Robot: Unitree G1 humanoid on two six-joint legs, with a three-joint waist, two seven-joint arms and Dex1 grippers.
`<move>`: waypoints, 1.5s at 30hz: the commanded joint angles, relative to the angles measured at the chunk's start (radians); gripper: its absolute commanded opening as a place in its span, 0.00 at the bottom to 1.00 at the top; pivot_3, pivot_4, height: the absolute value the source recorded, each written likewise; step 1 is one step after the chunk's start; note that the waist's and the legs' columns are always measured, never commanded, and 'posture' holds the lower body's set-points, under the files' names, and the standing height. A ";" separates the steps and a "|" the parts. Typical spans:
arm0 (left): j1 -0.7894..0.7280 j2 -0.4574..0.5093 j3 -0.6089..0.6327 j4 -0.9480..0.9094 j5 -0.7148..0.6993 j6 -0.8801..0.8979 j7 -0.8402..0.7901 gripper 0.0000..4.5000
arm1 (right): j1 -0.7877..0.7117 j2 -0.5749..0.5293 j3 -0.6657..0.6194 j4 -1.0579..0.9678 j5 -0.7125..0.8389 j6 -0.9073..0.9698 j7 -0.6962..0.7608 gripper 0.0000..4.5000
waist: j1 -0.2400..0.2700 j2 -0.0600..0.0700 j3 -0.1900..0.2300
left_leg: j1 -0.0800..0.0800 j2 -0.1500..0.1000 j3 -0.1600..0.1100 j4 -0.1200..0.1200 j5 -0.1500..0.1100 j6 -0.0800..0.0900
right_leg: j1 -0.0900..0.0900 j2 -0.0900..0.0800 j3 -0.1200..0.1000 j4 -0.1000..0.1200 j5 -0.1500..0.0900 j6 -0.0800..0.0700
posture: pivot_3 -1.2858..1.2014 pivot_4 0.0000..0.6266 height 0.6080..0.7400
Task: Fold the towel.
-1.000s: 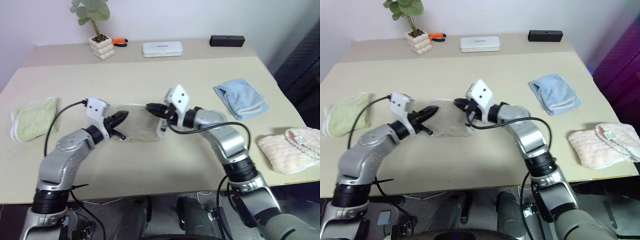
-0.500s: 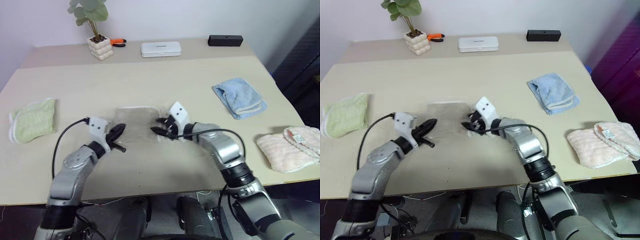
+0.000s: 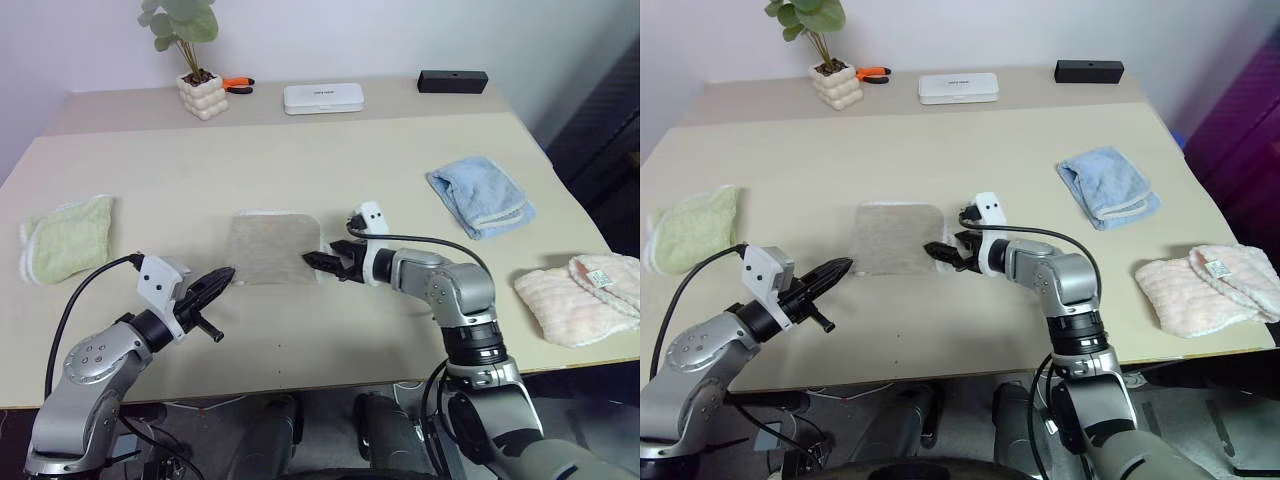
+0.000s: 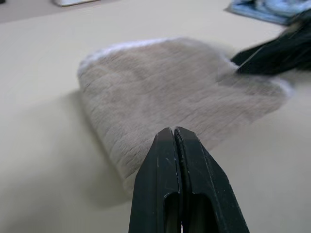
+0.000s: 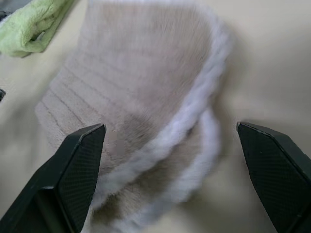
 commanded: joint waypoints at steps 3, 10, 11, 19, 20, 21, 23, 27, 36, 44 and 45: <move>0.001 -0.005 -0.001 -0.050 -0.001 0.003 0.014 0.00 | -0.055 0.074 -0.001 0.062 0.030 -0.014 -0.018 0.70 | -0.002 0.000 0.000 | 0.000 0.001 0.000 0.000 0.000 0.000 | 0.000 0.001 0.000 0.000 0.000 0.000 | 0.52 0.24 0.94; 0.006 -0.009 -0.009 -0.057 0.002 0.007 0.024 0.00 | -0.080 0.118 -0.061 0.047 0.094 0.021 -0.041 0.01 | -0.002 0.000 0.000 | 0.000 0.001 0.000 0.000 0.000 0.000 | 0.000 0.001 0.000 0.000 0.000 0.000 | 0.52 0.24 0.94; 0.004 -0.011 -0.015 -0.057 0.004 0.008 0.027 0.00 | -0.081 0.118 -0.071 0.037 0.102 0.023 -0.046 0.01 | -0.001 0.000 0.000 | 0.000 0.001 0.000 0.000 0.000 0.000 | 0.000 0.001 0.000 0.000 0.000 0.000 | 0.52 0.24 0.94; -0.058 -0.029 -0.067 -0.030 0.013 0.015 0.036 0.00 | -0.189 0.010 -0.343 -0.027 0.163 -0.113 -0.185 0.01 | 0.005 0.001 0.001 | 0.000 0.000 0.000 0.000 0.000 0.000 | 0.000 0.001 0.000 0.000 0.000 0.000 | 0.52 0.24 0.94; -0.064 -0.031 -0.074 -0.027 0.014 0.016 0.033 0.00 | -0.205 -0.009 -0.371 -0.017 0.165 -0.132 -0.203 0.01 | 0.006 0.001 0.001 | 0.000 0.000 0.000 0.000 0.000 0.000 | 0.000 0.001 0.000 0.000 0.000 0.000 | 0.52 0.24 0.94; -0.072 -0.032 -0.083 -0.022 0.017 0.016 0.030 0.00 | -0.222 -0.030 -0.397 -0.002 0.166 -0.152 -0.220 0.01 | 0.005 0.001 0.001 | 0.000 0.000 0.000 0.000 0.000 0.000 | 0.000 0.001 0.000 -0.001 0.000 0.000 | 0.52 0.24 0.94; -0.089 -0.035 -0.101 -0.008 0.022 0.013 0.023 0.00 | -0.256 -0.076 -0.456 0.038 0.168 -0.188 -0.257 0.01 | 0.001 0.001 0.001 | 0.000 0.000 0.000 -0.001 0.000 0.000 | 0.000 0.001 0.000 -0.001 0.000 0.000 | 0.52 0.24 0.94; -0.148 -0.046 -0.140 0.040 0.034 0.004 0.007 0.00 | -0.321 -0.188 -0.606 0.142 0.191 -0.249 -0.359 0.01 | 0.003 0.002 0.001 | 0.000 0.001 0.001 -0.001 0.000 0.000 | -0.001 0.001 0.000 0.000 0.000 0.000 | 0.52 0.24 0.94; -0.208 -0.066 -0.171 0.088 0.048 -0.002 -0.015 0.00 | -0.230 -0.264 -0.788 0.251 0.228 -0.226 -0.582 0.01 | -0.006 0.007 0.003 | 0.000 0.001 0.006 -0.001 0.000 0.001 | -0.001 0.000 0.003 0.000 0.000 0.000 | 0.52 0.24 0.94; -0.217 -0.063 -0.182 0.111 0.059 -0.008 -0.027 0.00 | -0.109 -0.298 -0.760 0.229 0.202 -0.199 -0.614 0.44 | 0.004 0.008 0.002 | 0.001 0.002 0.011 0.001 -0.001 0.004 | 0.000 0.001 0.007 -0.001 0.000 0.000 | 0.52 0.24 0.94; -0.218 -0.062 -0.181 0.114 0.059 -0.010 -0.027 0.00 | -0.105 -0.300 -0.752 0.220 0.199 -0.210 -0.612 0.56 | 0.003 0.008 0.002 | 0.001 0.002 0.012 0.001 -0.001 0.004 | 0.000 0.001 0.008 -0.001 0.000 0.000 | 0.52 0.24 0.94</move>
